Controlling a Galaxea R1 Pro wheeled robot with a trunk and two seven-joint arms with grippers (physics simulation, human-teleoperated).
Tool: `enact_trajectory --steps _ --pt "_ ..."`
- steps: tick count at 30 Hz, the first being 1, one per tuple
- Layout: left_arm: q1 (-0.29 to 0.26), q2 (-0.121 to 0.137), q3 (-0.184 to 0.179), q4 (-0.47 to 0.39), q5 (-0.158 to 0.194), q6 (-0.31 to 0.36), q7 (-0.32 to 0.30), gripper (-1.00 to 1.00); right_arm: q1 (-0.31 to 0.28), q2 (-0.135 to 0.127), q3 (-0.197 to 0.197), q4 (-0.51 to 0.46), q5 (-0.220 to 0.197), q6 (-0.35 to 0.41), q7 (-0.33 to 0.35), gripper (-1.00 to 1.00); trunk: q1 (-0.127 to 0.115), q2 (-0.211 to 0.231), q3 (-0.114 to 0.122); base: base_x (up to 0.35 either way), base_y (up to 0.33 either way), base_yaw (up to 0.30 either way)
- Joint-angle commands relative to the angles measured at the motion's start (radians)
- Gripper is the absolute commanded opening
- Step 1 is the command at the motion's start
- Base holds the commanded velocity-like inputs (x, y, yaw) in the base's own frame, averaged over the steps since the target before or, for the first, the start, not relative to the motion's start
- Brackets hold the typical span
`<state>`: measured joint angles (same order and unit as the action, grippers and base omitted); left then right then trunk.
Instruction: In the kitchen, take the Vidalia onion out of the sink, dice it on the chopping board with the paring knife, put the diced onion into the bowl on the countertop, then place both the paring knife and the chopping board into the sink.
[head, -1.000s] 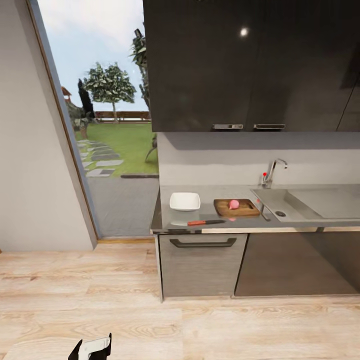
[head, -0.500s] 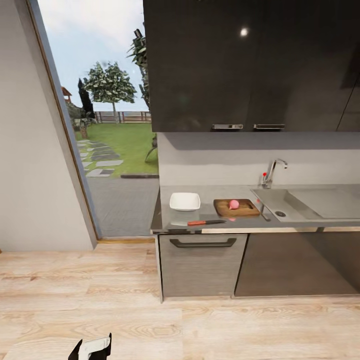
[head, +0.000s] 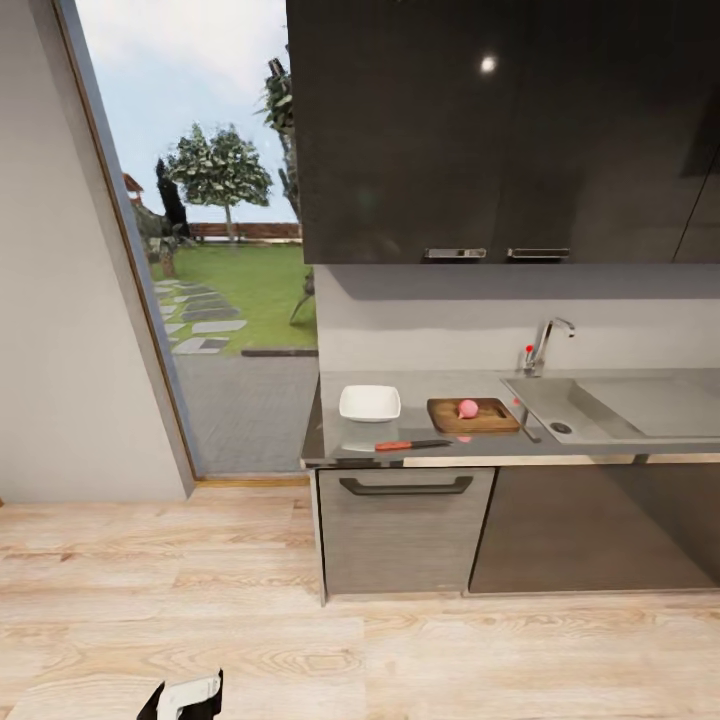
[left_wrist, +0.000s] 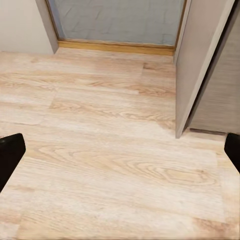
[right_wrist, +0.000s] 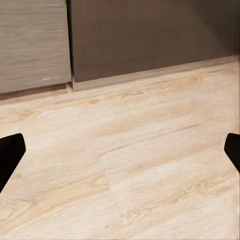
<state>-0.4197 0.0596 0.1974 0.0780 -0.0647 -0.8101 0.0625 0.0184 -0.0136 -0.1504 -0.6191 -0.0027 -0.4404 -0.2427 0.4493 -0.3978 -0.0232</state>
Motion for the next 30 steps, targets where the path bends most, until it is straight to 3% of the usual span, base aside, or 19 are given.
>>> enact_trajectory --steps 1,3,11,12,13,16,17,21,22,25,30 --pt "-0.002 0.001 0.002 0.004 -0.008 0.009 0.007 1.0 -0.009 0.004 0.002 -0.074 0.0 0.077 -0.037 1.0 0.001 -0.002 -0.002 0.0 0.0 0.0" --pt "-0.002 0.002 0.002 0.004 -0.008 0.019 0.007 1.0 -0.019 0.008 0.004 -0.152 0.0 0.162 -0.068 1.0 0.001 -0.002 -0.002 0.0 0.0 0.0" --pt "-0.002 0.025 0.003 0.003 -0.007 0.037 0.007 1.0 -0.069 0.016 0.048 -0.703 0.006 0.689 -0.189 1.0 0.001 -0.002 -0.002 0.0 0.0 0.0" --pt "-0.002 0.026 0.003 0.003 -0.007 0.038 0.007 1.0 -0.093 0.016 0.053 -0.783 0.007 0.781 -0.208 1.0 0.001 -0.002 -0.002 0.0 0.0 0.0" --pt "-0.002 0.026 0.003 0.003 -0.007 0.038 0.007 1.0 -0.109 0.016 0.055 -0.816 0.007 0.828 -0.218 1.0 0.001 -0.002 -0.002 0.0 0.0 0.0" --pt "-0.002 0.028 0.003 0.003 -0.007 0.038 0.007 1.0 -0.232 0.016 0.065 -0.918 0.008 1.046 -0.275 1.0 0.001 -0.002 -0.002 0.0 0.0 0.0" --pt "-0.002 0.028 0.003 0.003 -0.007 0.038 0.007 1.0 -0.262 0.016 0.069 -0.928 0.008 1.086 -0.287 1.0 0.001 -0.002 -0.002 0.0 0.0 0.0" --pt "-0.002 0.037 0.003 0.003 -0.007 0.038 0.007 1.0 -0.49 0.013 0.096 -0.958 0.007 1.335 -0.365 1.0 0.001 -0.002 -0.002 0.001 0.0 0.0" --pt "-0.002 0.038 0.003 0.003 -0.007 0.039 0.007 1.0 -0.528 0.013 0.099 -0.956 0.007 1.363 -0.373 1.0 0.001 -0.002 -0.002 0.038 0.02 0.0" --pt "-0.002 0.04 0.002 0.003 -0.007 0.039 0.007 1.0 -0.634 0.019 0.104 -0.926 0.005 1.408 -0.383 1.0 0.001 -0.002 -0.002 0.133 0.12 0.0" --pt "-0.002 0.04 0.002 0.003 -0.008 0.039 0.007 1.0 -0.81 0.081 0.112 -0.76 0.003 1.417 -0.386 1.0 0.001 -0.002 -0.002 0.196 0.215 0.0"
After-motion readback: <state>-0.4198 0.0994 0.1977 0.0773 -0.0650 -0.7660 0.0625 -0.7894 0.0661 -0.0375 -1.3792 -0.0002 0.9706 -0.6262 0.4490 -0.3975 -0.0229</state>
